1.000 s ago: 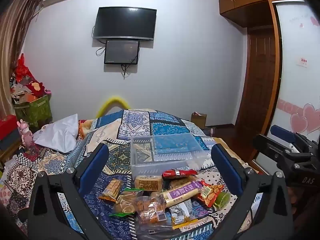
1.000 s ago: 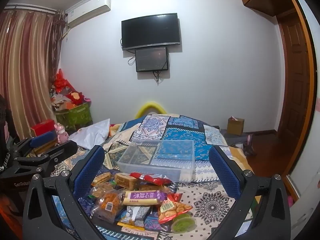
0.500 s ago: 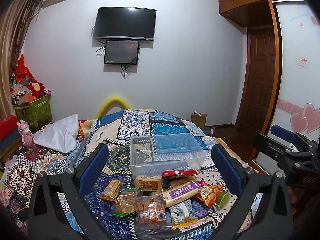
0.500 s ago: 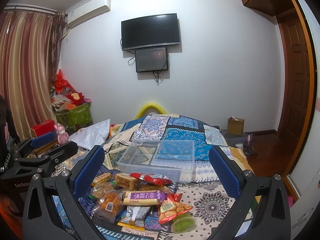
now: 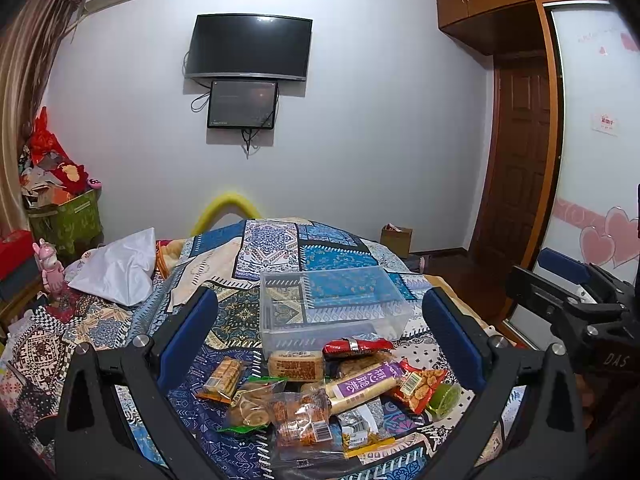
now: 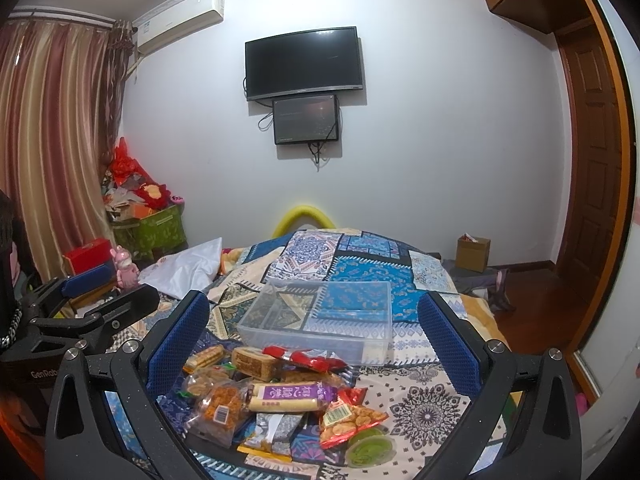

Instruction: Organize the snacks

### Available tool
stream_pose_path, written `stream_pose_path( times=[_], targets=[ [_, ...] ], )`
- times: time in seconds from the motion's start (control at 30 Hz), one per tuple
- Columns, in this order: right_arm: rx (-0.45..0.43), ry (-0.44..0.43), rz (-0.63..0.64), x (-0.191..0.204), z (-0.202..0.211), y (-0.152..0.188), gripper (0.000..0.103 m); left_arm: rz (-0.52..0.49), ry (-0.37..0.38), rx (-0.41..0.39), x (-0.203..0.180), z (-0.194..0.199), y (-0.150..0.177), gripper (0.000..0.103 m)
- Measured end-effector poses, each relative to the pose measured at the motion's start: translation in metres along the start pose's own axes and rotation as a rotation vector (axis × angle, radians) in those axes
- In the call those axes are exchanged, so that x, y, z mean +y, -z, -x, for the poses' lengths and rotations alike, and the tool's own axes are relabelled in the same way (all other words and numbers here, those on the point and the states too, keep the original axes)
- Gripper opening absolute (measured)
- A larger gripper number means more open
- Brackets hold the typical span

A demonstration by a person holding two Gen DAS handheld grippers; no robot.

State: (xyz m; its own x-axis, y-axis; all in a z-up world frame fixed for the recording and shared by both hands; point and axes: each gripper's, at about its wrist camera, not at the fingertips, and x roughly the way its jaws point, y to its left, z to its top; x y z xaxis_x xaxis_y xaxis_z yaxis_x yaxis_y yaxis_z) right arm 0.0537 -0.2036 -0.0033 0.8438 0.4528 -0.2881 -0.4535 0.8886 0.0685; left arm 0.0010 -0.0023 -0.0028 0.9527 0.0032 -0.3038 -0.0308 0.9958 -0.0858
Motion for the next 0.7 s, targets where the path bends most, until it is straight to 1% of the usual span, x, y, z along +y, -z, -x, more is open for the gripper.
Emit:
stream_pose_path(
  times=[0.2, 0.37, 0.47, 0.6, 0.67, 0.7],
  targets=[
    [0.004, -0.001, 0.003, 0.001, -0.003, 0.001, 0.103, -0.001, 0.009, 0.001, 0.003, 0.002, -0.002, 0.103],
    [0.017, 0.001, 0.005, 0.002, -0.009, 0.005, 0.103, 0.004, 0.020, 0.027, 0.008, -0.005, 0.001, 0.103],
    [0.039, 0.007, -0.005, -0.001, -0.017, 0.009, 0.103, 0.000, 0.015, 0.062, 0.012, -0.014, 0.004, 0.103],
    [0.102, -0.012, -0.033, -0.009, -0.033, 0.018, 0.103, 0.053, 0.018, 0.153, 0.023, -0.031, 0.014, 0.103],
    [0.127, -0.009, -0.039, -0.012, -0.039, 0.025, 0.103, 0.075, 0.027, 0.163, 0.029, -0.039, 0.021, 0.103],
    [0.139, 0.005, -0.034, -0.013, -0.042, 0.029, 0.103, 0.076, 0.026, 0.163, 0.031, -0.044, 0.025, 0.100]
  ],
)
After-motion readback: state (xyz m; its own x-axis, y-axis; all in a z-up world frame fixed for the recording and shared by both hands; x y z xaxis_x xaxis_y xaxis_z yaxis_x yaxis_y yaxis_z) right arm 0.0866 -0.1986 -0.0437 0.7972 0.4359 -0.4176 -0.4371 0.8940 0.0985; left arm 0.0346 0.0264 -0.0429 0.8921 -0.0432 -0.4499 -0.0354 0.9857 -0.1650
